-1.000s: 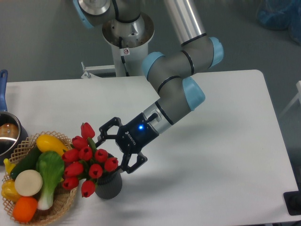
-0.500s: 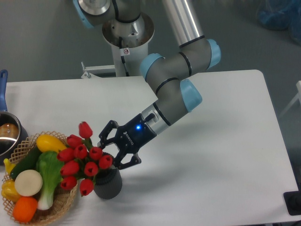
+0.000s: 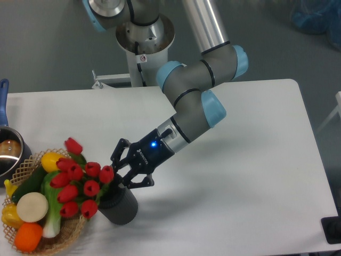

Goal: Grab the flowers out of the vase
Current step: 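Lower the open gripper around the tulip stems above the grey vase, then close the gripper on the tulip stems and begin lifting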

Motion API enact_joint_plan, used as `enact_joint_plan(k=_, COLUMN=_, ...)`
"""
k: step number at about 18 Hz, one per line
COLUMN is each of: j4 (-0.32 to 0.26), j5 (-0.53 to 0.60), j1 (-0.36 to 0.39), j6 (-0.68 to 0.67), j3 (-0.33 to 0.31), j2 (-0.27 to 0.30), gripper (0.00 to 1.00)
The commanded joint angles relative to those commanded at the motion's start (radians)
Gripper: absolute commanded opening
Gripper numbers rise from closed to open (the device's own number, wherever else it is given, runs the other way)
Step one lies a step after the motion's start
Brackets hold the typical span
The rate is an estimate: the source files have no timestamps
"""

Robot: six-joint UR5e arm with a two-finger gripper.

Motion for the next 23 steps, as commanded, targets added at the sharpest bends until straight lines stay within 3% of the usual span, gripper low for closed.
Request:
enact_joint_plan(k=10, j4=0.000, j5=0.000, j1=0.008, j6=-0.002, j3=0.002, j2=0.006, gripper=0.04)
enact_joint_plan(k=12, j4=0.000, j5=0.002, j1=0.018, j6=0.000, j3=0.002, j2=0.006, gripper=0.24)
enact_joint_plan(k=15, j4=0.000, j5=0.002, j1=0.028, j6=0.000, j3=0.002, j2=0.006, gripper=0.29)
enact_joint_plan(k=17, j4=0.000, j5=0.003, j1=0.034, j6=0.003, j3=0.009, j2=0.006, gripper=0.66)
enact_joint_plan(k=18, j4=0.000, j5=0.003, j1=0.037, j6=0.008, j3=0.009, j2=0.006, gripper=0.81)
enact_joint_plan(k=19, j4=0.000, j5=0.003, j1=0.040, j6=0.011, j3=0.009, j2=0.006, gripper=0.89)
enact_joint_plan(k=21, j4=0.002, j5=0.003, j1=0.041, j6=0.032, j3=0.017, j2=-0.001, gripper=0.99)
enact_joint_plan(k=23, j4=0.002, j5=0.002, j1=0.044, j6=0.066, j3=0.020, j2=-0.012, gripper=1.00)
